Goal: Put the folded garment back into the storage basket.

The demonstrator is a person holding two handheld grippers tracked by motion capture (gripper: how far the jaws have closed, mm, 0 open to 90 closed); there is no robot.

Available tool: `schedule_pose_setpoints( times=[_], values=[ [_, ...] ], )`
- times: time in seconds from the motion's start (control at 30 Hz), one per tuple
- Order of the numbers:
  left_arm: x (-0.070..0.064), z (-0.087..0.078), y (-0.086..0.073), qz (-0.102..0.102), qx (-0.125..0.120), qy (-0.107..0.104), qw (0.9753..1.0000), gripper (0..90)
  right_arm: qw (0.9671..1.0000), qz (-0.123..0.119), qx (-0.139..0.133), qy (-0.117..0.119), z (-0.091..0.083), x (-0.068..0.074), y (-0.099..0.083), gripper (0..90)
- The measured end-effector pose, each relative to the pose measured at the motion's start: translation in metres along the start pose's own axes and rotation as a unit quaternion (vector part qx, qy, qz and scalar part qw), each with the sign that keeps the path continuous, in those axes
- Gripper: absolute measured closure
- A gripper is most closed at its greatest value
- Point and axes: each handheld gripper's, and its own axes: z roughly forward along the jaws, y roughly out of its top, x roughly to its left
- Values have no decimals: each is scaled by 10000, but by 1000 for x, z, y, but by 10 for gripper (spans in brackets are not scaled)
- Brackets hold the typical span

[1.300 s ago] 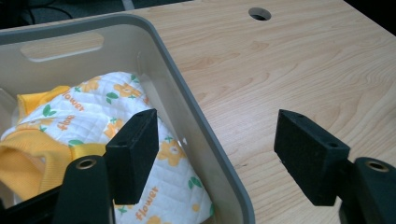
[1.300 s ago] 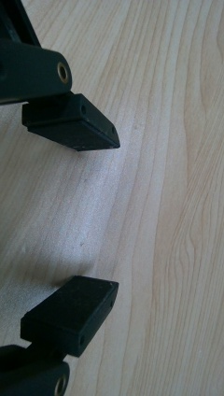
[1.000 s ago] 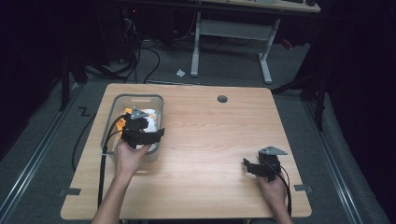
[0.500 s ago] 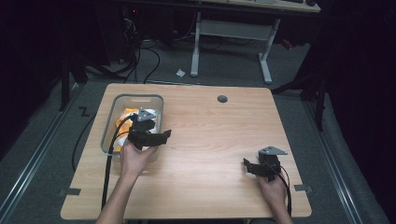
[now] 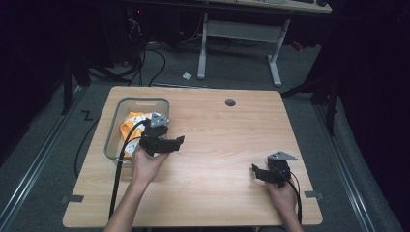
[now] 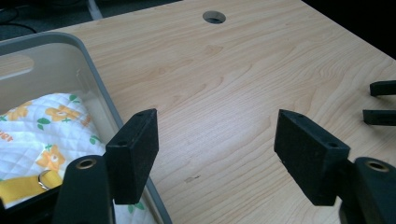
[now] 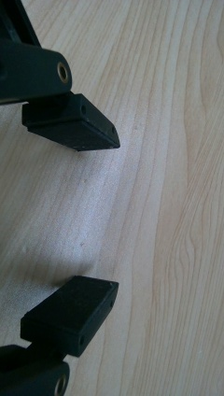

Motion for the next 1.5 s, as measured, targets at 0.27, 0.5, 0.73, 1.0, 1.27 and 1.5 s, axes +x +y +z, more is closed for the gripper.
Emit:
schedule_pose_setpoints(
  times=[0.27,0.5,0.73,1.0,1.27,1.5],
  values=[
    [-7,6,3,33,-10,-121,9999,310,10000,-16,-4,1,0,0,0,267],
    [-17,13,3,71,-4,-249,9997,310,10000,-10,1,-3,0,0,0,267],
    [-28,18,2,105,-1,-440,9990,310,10000,6,4,-4,0,0,0,267],
    [-40,26,-2,181,85,-594,9980,307,10000,-14,1,-4,0,0,0,267],
    [-43,30,-8,141,99,-685,9975,308,10000,-12,1,-3,0,0,0,267],
    [-48,36,-17,140,139,-683,9975,308,10000,-13,0,-4,0,0,0,267]
  ],
)
